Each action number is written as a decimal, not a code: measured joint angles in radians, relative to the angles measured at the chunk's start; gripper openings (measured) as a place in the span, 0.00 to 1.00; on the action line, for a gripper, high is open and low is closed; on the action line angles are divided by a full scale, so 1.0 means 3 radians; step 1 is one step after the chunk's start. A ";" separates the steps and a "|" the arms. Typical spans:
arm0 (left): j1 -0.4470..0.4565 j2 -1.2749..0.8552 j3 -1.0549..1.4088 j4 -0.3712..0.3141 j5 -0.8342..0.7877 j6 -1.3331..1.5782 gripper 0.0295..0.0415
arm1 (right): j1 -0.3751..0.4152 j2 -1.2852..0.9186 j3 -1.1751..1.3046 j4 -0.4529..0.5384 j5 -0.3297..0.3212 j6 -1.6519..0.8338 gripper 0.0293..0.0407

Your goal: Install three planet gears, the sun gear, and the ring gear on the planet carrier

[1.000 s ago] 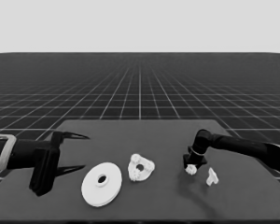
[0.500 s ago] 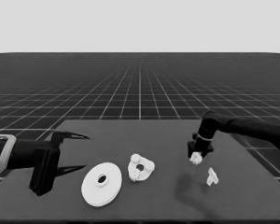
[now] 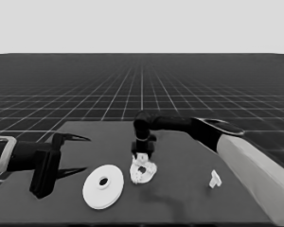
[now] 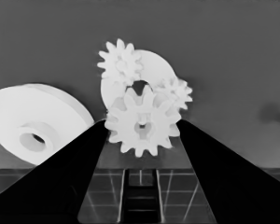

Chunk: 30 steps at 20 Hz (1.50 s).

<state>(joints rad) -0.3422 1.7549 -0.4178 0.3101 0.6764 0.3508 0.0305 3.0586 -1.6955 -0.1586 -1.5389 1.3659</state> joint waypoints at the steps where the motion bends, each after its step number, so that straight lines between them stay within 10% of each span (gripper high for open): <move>1: 0.0000 0.0000 0.0000 0.0000 0.0000 0.0000 0.75 | 0.0000 0.0019 -0.0031 0.0001 0.0001 -0.0010 0.14; 7: 0.0000 0.0000 0.0000 0.0000 0.0000 0.0000 0.75 | -0.0382 0.0102 -0.0292 -0.0359 0.0121 -0.0160 0.14; 30: 0.0000 0.0000 0.0000 0.0000 0.0000 0.0000 0.75 | -0.0441 0.0106 -0.0317 -0.0383 0.0132 0.0406 0.14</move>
<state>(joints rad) -0.3422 1.7549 -0.4178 0.3101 0.6764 0.3508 -0.1017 3.0905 -1.7905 -0.2735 -1.4991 1.4876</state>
